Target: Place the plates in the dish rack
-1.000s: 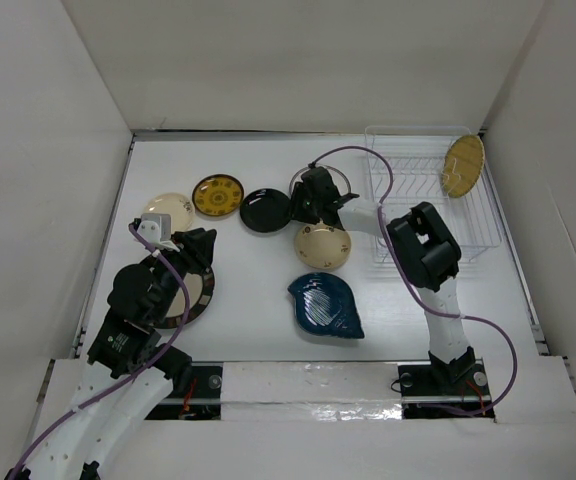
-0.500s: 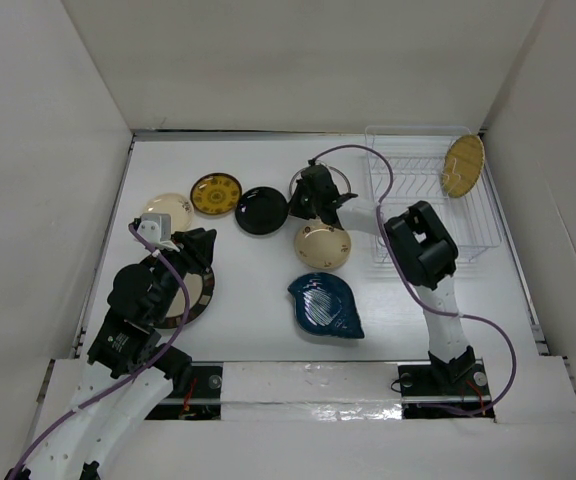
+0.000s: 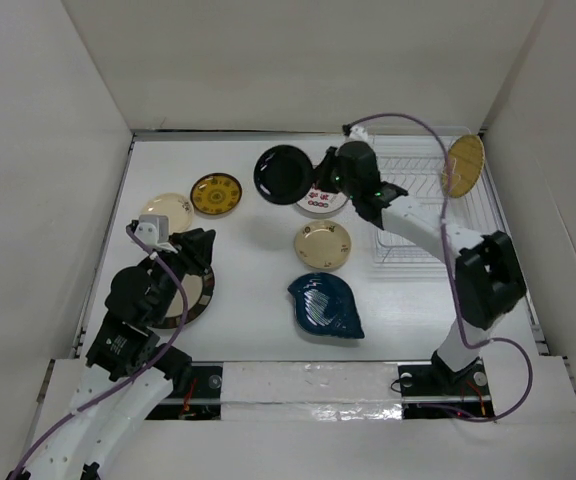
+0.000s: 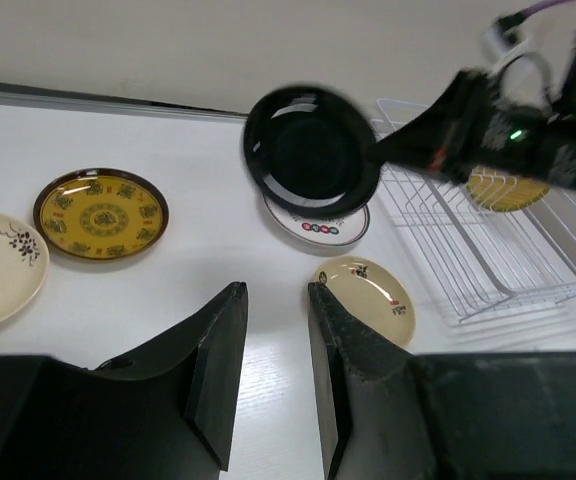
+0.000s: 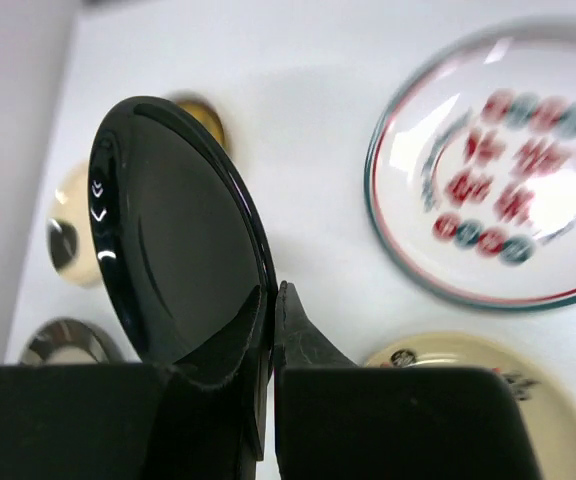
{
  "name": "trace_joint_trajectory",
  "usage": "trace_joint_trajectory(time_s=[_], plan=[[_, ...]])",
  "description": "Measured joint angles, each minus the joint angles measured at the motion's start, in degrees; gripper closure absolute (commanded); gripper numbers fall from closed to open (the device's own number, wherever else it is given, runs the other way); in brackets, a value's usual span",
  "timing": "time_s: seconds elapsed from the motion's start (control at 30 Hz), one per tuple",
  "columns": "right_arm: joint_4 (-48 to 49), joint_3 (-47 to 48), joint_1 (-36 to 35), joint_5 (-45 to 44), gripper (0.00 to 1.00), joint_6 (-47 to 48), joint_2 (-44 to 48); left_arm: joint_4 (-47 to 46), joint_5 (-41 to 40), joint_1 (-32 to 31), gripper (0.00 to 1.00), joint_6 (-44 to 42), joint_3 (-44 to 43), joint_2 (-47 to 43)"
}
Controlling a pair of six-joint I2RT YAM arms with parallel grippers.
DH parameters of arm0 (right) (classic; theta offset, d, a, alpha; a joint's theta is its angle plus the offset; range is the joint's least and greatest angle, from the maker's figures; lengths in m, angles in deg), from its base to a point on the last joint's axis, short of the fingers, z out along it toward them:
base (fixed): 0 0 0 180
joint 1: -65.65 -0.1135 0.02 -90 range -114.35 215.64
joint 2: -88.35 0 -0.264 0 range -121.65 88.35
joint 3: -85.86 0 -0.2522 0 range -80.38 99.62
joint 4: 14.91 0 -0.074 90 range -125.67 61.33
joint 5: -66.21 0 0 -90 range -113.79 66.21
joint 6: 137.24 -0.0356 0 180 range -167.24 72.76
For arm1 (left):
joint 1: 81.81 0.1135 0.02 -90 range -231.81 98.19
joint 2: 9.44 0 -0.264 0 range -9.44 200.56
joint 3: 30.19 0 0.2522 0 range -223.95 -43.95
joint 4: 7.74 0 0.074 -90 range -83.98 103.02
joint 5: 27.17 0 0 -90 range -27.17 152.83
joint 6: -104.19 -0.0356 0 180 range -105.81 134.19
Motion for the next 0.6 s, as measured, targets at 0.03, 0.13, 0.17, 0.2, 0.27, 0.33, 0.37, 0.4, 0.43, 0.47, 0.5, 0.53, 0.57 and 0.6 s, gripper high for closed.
trace_joint_trajectory(time_s=[0.03,0.13,0.17,0.2,0.27,0.33,0.37,0.4,0.43,0.47,0.5,0.53,0.57,0.6], plan=[[-0.5,0.2,0.92,-1.29,1.0,1.57,2.69,-0.02,0.02,0.0,0.72,0.0,0.0,-0.39],[-1.92,1.31,5.95,-6.99,1.0,7.28,9.51,0.09,0.07,0.0,0.72,0.0,0.0,-2.08],[-2.54,1.86,8.24,-10.05,1.0,9.7,11.28,0.09,0.04,0.0,0.71,-0.02,0.0,-2.84],[-2.75,2.29,10.45,-13.79,1.0,12.22,12.76,0.04,0.07,0.0,0.71,-0.02,0.0,-3.63],[-2.64,2.91,14.58,-21.79,1.0,18.58,14.64,0.07,0.04,0.0,0.71,-0.02,0.0,-5.14],[-2.1,2.93,18.1,-29.57,1.0,25.22,15.32,-0.04,0.15,0.0,0.71,0.0,0.0,-6.34],[-1.86,2.93,19.56,-32.52,1.0,28.33,15.32,-0.04,0.26,0.0,0.71,0.0,0.0,-6.69],[-1.77,2.91,20.94,-34.64,1.0,31.06,15.21,-0.07,0.33,0.0,0.71,0.0,0.0,-6.93],[-1.57,2.8,21.94,-36.28,1.0,33.62,14.99,-0.04,0.44,0.0,0.71,0.0,0.0,-7.1],[-1.01,2.64,23.1,-37.7,1.0,36.2,14.71,-0.02,0.46,-0.02,0.71,0.0,0.0,-7.32],[-0.57,2.62,24.11,-38.42,1.0,38.49,14.25,0.0,0.46,-0.11,0.7,0.0,0.0,-7.54],[0.0,2.6,24.94,-38.99,1.0,40.83,13.75,0.0,0.39,-0.26,0.7,0.0,0.0,-7.87],[0.74,2.6,25.77,-39.52,1.0,42.95,13.05,0.04,0.39,-0.5,0.7,0.0,0.0,-8.2],[1.49,2.6,26.43,-39.82,1.0,44.87,12.33,0.02,0.39,-0.72,0.7,0.0,0.0,-8.55]])
